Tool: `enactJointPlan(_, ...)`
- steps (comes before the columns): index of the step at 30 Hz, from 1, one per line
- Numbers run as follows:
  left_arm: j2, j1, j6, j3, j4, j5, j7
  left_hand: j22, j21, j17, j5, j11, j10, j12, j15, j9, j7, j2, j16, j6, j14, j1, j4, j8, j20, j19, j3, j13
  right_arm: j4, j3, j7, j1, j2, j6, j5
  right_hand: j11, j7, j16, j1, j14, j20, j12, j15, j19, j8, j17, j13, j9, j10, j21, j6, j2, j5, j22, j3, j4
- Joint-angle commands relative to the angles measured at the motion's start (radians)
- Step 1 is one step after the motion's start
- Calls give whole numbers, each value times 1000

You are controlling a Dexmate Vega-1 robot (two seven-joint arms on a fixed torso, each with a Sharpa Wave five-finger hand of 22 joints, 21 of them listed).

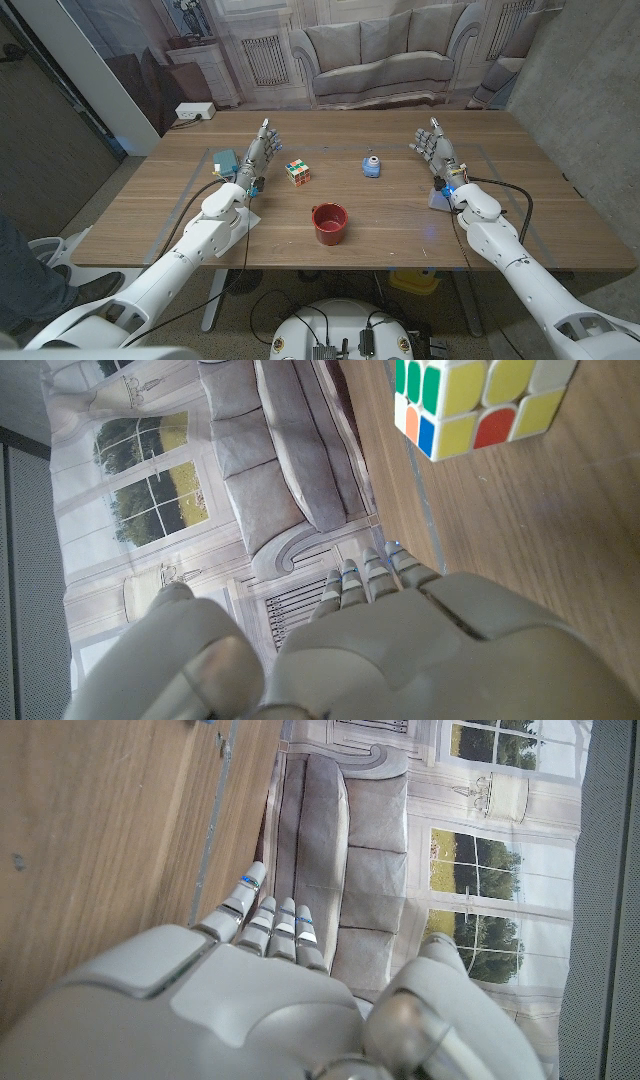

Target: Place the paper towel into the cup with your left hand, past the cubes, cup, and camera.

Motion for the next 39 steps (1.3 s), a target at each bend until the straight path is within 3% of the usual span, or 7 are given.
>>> enactJointPlan(1,48,47,22,-10,-111,29,55,3,6,1,9,1,17,6,1,4,5,-1,6,10,7,16,-9,9,-35,9,-2,2,-7,47,26,-7,37,-32,-51,-2,-3,1,2,6,-60,3,3,5,6,2,5,1,9,-3,9,7,5,2,8,-1)
enactJointPlan(9,83,103,14,-28,-193,54,104,3,6,1,9,2,26,7,3,4,6,-2,5,20,15,28,-16,10,-32,13,-2,2,5,64,31,-1,52,-37,-62,0,-4,1,3,9,-59,3,2,7,5,2,5,1,11,-6,10,10,5,3,8,-2)
enactJointPlan(16,99,136,-9,-44,-218,41,94,3,6,1,10,-2,33,8,3,4,5,1,6,24,23,36,-20,10,-32,16,-1,1,21,71,36,10,64,-42,-67,0,-4,2,4,12,-59,3,3,9,5,2,5,2,13,-10,11,12,5,3,8,-2)
enactJointPlan(23,112,156,-11,-54,-237,6,59,3,8,2,11,0,42,9,0,4,0,4,8,37,38,47,-25,13,-29,26,0,1,-20,73,2,2,57,-65,-97,1,-5,5,4,25,-55,8,4,18,8,2,5,2,27,-13,23,15,4,3,7,-2)
enactJointPlan(30,157,233,-6,-72,-348,46,122,3,10,2,11,0,51,10,1,4,1,5,9,44,47,54,-27,13,-28,33,0,1,-42,76,41,-4,47,-69,-86,2,-3,5,4,28,-52,7,5,21,8,3,5,2,28,-16,26,16,4,4,6,-2)
enactJointPlan(39,197,327,-60,-122,-407,54,141,4,10,3,11,-4,67,12,1,5,-1,8,10,59,63,63,-31,14,-29,43,-1,1,-103,73,15,-44,60,-61,-99,5,-2,4,2,29,-49,7,8,23,7,3,6,2,29,-20,27,15,2,4,3,-2)
